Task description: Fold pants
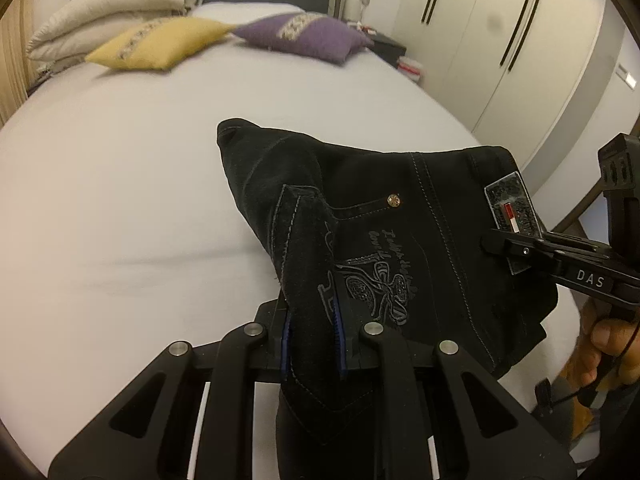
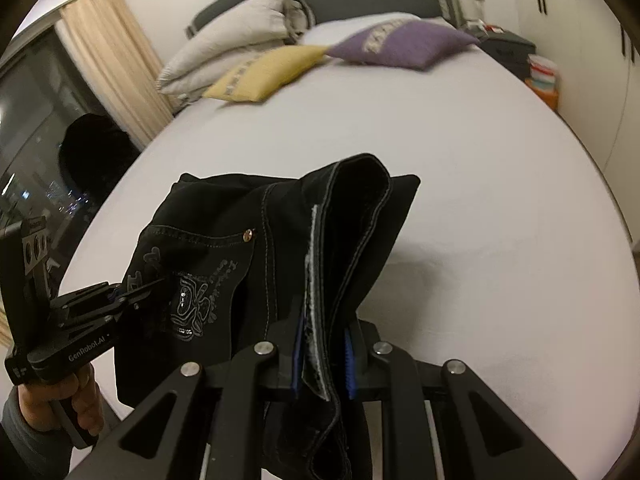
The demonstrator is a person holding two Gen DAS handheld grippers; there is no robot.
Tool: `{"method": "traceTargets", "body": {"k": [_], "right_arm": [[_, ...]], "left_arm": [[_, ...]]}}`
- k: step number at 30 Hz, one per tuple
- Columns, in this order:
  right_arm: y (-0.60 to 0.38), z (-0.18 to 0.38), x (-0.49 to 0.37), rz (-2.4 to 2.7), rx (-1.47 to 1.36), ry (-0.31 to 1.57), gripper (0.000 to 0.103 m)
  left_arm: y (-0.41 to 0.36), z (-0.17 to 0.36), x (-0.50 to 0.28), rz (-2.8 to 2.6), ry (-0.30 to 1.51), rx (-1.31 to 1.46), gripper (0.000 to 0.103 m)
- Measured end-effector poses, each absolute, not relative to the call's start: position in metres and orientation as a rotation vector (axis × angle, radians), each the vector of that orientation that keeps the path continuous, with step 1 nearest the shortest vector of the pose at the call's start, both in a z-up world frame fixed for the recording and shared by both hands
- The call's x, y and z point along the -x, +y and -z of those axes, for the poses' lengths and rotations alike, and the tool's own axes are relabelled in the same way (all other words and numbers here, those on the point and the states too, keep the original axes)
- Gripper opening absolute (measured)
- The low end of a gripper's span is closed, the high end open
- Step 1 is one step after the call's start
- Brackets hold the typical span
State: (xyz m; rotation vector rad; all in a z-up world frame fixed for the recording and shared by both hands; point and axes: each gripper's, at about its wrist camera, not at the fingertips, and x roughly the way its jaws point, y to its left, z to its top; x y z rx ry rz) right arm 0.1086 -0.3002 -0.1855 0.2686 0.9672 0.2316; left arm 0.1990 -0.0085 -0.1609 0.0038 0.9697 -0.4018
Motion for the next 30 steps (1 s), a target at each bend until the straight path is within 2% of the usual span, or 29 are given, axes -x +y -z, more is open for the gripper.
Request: {"method": "traceTargets", "body": {"k": [3,4,5,7,8,9,10,12,13,16,18,21,22,24,26,30], "right_arm": [[-0.310,0.214,-0.121,-0.198,-0.303,0.993,0.019],[-0.312,0.225,-0.126,-0.180,-0.298,1.015,0.025],[-0.314,0.240,-0.128,-0.157,-0.292,1.051,0.036],[-0.319,0.250,-0.127,-0.135,-0.289,1.041,0.046],[-0.322,0.250,-0.124,-0.133,-0.298,1.032,0.055],[-0.326,0.249,-0.120,-0.122,-0.308,1.033,0.060],[-0.330,0.247,-0.117,-0.106,-0.319,1.038,0.063],[-0.339,0.239,-0.104,-0.092,-0.356,1.018,0.063],[-0.342,0.233,-0.097,-0.085,-0.366,0.997,0.063],[-0.354,0.201,-0.059,-0.026,-0.378,0.878,0.068],[-0.358,0.181,-0.038,0.004,-0.374,0.805,0.070],[-0.352,0.134,0.002,0.047,-0.335,0.642,0.076],[-0.348,0.118,0.016,0.058,-0.314,0.580,0.081],[-0.337,0.085,0.043,0.081,-0.267,0.455,0.090],[-0.325,0.051,0.072,0.104,-0.216,0.321,0.103],[-0.298,-0.002,0.120,0.129,-0.088,0.083,0.103]], "left_arm": [[-0.017,0.192,-0.218,0.378,1.010,-0.016,0.015],[-0.019,0.203,-0.221,0.367,1.031,-0.018,0.017],[-0.021,0.213,-0.225,0.350,1.047,-0.025,0.020],[-0.017,0.219,-0.225,0.324,1.043,-0.036,0.032],[-0.016,0.219,-0.225,0.319,1.037,-0.031,0.035],[-0.014,0.217,-0.224,0.305,1.031,-0.027,0.044],[-0.011,0.215,-0.223,0.289,1.024,-0.024,0.048],[-0.004,0.203,-0.219,0.253,0.998,-0.023,0.050],[-0.001,0.193,-0.212,0.243,0.966,-0.023,0.060],[0.007,0.152,-0.183,0.209,0.832,-0.054,0.081],[0.009,0.126,-0.158,0.188,0.759,-0.063,0.091],[0.012,0.077,-0.113,0.162,0.548,-0.064,0.093],[0.013,0.061,-0.093,0.148,0.475,-0.074,0.103],[0.006,0.029,-0.059,0.089,0.352,-0.111,0.103],[0.002,0.004,-0.029,0.030,0.269,-0.152,0.103],[0.005,-0.036,0.023,0.024,0.169,-0.134,0.103]]}}
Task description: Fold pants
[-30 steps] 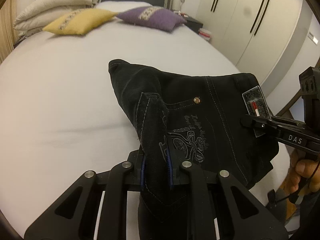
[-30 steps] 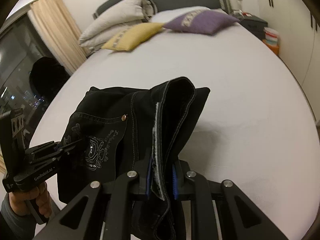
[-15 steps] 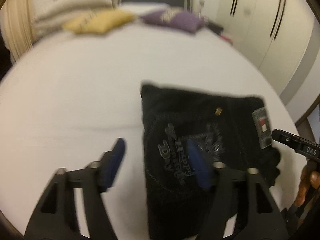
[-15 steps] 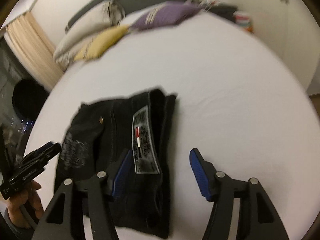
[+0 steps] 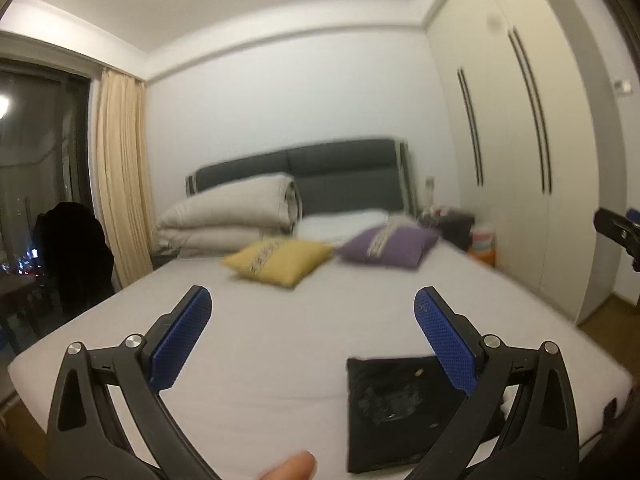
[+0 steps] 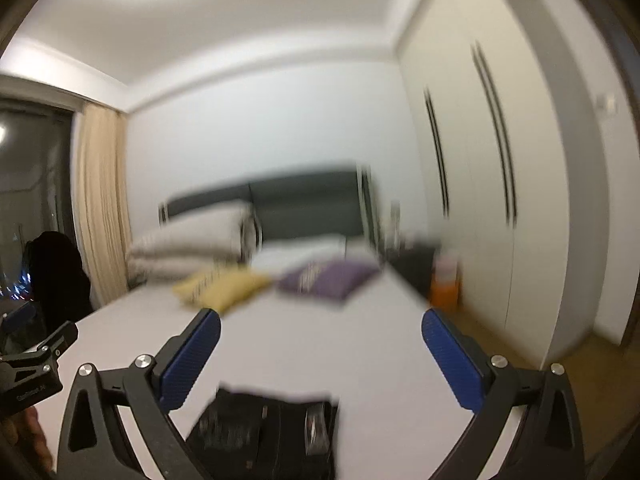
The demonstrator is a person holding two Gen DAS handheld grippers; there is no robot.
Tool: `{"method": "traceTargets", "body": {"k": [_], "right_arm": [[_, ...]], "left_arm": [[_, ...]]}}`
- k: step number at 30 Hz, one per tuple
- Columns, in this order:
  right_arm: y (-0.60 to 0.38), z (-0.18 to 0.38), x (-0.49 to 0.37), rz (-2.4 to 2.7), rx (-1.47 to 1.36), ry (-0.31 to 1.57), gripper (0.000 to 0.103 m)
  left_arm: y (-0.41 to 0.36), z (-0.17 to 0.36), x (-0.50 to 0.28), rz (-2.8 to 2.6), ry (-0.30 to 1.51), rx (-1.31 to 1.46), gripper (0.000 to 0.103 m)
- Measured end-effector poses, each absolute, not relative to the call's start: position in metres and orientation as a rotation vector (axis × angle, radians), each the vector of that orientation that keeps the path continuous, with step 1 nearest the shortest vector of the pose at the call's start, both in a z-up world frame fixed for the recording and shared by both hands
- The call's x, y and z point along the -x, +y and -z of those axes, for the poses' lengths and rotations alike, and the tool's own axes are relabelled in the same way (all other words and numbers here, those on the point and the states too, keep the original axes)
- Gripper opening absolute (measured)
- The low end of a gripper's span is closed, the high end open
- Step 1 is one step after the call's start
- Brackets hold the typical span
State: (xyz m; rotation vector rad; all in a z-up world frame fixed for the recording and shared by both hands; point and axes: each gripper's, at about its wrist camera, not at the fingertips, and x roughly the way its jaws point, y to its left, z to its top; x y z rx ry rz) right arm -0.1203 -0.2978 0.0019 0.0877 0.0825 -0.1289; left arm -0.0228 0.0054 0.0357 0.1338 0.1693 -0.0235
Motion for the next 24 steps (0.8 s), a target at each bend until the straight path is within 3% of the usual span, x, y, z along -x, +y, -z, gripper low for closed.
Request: {"method": "traceTargets", "body": {"k": [6,16,24], "right_arm": [[-0.279,-0.038,0.157,0.130,-0.029,0.050,0.103],[-0.287,0.012,0.138,0.161,-0.162,0.459,0.103],[-0.278,0.045,0.115,0.162,-0.153,0.643,0.103]], "left_arm": [[0.000,-0.044,0.029,0.037,0.372,-0.112,0.103],[0.011,0.016,0.007,0.003,0.684,-0.008,0.103],[0.006,0.049,-0.002,0.011,0.753,-0.034,0.103]]}}
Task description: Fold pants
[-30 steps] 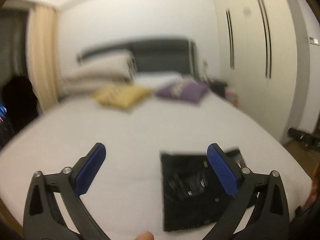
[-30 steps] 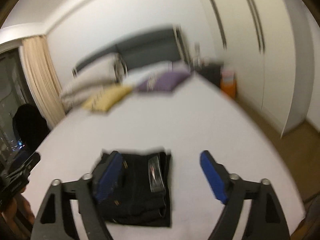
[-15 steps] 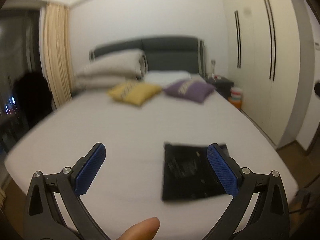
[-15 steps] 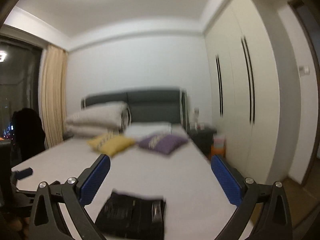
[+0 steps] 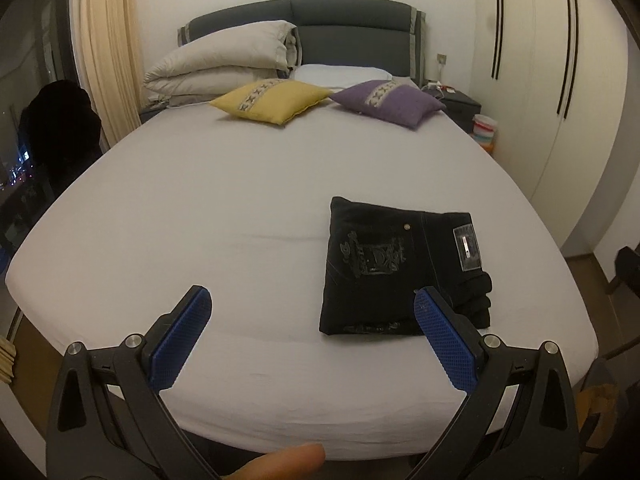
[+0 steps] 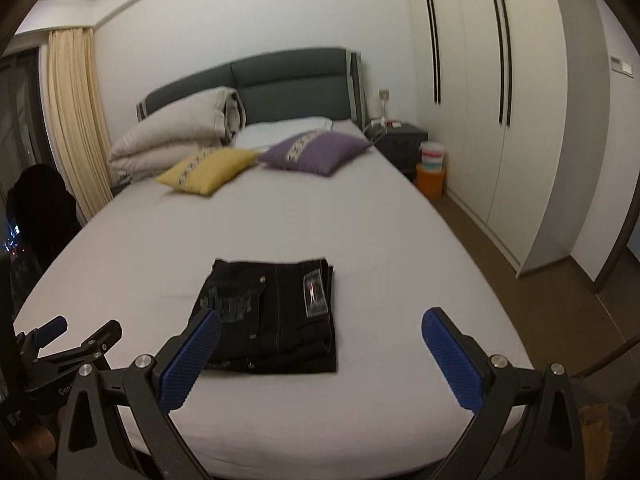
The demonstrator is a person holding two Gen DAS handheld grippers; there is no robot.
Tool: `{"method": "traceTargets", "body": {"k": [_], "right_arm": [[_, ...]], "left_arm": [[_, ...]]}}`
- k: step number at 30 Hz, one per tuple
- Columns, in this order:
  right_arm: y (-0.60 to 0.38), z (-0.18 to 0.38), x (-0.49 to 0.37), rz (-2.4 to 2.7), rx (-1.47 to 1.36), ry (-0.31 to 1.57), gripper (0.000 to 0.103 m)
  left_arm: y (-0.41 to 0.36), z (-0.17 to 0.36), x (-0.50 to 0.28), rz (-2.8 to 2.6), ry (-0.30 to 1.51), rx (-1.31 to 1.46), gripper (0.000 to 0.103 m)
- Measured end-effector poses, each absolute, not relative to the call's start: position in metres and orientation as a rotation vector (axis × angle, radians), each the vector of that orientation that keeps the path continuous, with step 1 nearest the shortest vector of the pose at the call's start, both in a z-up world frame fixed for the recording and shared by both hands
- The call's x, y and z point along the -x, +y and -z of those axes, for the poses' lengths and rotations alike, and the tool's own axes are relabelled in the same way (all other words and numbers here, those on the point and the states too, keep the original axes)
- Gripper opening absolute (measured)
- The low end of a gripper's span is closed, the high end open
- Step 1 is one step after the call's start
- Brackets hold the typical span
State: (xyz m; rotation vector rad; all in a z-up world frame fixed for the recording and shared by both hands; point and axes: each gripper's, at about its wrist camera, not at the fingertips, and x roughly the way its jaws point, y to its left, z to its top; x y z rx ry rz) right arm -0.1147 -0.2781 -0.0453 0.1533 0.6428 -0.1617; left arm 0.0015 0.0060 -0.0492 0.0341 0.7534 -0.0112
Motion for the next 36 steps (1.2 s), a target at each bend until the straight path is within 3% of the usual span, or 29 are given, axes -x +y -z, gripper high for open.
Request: {"method": "traceTargets", "body": {"k": [14,36], "right_arm": [[-0.268,0.060,0.103,0.146,-0.152,0.758,0.103],[-0.259,0.067,0.100,0.129,-0.146,0.789,0.103]], "left_arm": [[0.008,0.063,-0.008,0.020,0.788,-0.040,0.103],[0.012,0.072,-0.012,0.023,0.808,-0.031,0.103]]}}
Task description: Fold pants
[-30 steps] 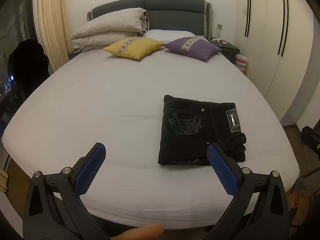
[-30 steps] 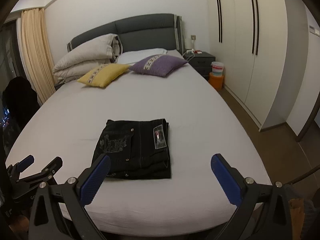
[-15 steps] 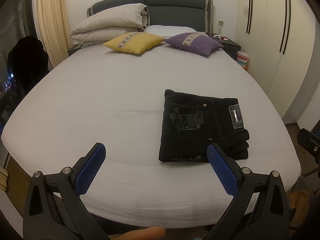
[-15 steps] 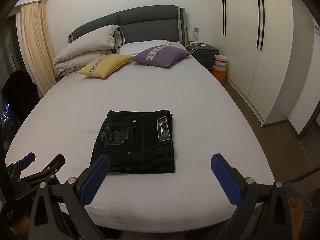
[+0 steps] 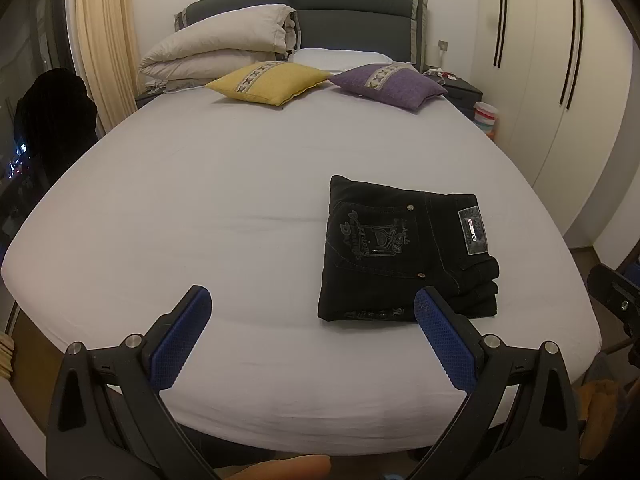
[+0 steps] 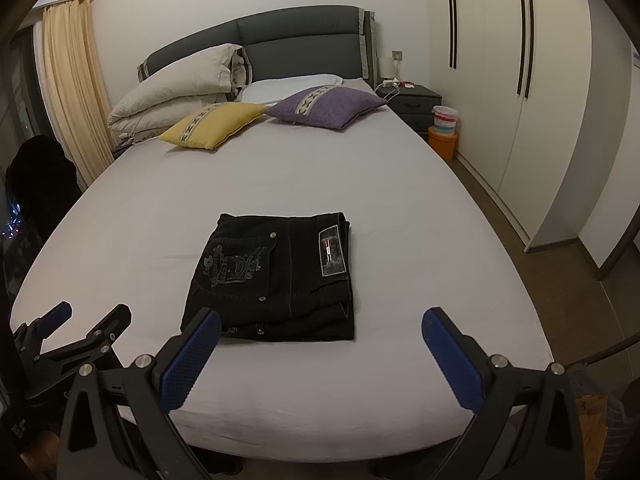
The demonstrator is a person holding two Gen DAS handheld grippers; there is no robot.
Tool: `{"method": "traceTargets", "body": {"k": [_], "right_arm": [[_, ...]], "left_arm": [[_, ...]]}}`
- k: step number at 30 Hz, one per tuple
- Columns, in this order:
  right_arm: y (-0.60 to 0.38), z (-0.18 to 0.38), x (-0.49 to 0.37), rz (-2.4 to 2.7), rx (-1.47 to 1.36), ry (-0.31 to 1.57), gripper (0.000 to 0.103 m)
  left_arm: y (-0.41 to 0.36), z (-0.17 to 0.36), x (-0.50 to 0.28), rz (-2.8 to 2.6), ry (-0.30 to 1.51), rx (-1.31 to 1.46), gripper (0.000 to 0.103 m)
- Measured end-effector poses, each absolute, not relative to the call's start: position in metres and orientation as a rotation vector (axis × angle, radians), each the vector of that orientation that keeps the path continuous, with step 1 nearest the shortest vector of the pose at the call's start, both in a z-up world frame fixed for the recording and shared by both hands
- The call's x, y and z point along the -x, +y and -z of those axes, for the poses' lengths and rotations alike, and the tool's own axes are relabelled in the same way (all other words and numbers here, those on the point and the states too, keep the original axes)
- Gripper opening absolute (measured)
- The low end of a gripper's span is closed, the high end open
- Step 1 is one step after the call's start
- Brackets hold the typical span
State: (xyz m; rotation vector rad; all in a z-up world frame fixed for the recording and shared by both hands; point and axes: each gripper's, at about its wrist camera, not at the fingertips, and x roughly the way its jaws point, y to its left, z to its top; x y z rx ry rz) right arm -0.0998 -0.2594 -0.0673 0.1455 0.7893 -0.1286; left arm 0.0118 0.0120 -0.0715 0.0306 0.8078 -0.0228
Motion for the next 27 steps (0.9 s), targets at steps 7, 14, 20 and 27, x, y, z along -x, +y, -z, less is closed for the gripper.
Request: {"method": "traceTargets", "body": {"k": [7,14,20,27], "right_arm": [[-0.2584,0.0692,0.1003,0.128,-0.145,0.788,0.103],[-0.2580,0.0689,0.1005,0.127,-0.145,0.788,0.103],[-0.2574,0.0685,0.1008,0.128,-0.146,0.790,0.103],[-0.2549,0.0743,0.1027,0.126,-0.142,0.792,0.103]], "left_arm": [[0.0117,0.0714,-0.0118,0.021,0.807,-0.030,0.103],[0.0115,0.0722,-0.0121,0.021,0.808,-0.030,0.103],[0.0117,0.0722,-0.0122,0.022,0.808,-0.029,0.103],[0.0110,0.0738,-0.0109,0.022,0.808,-0.029,0.103]]}}
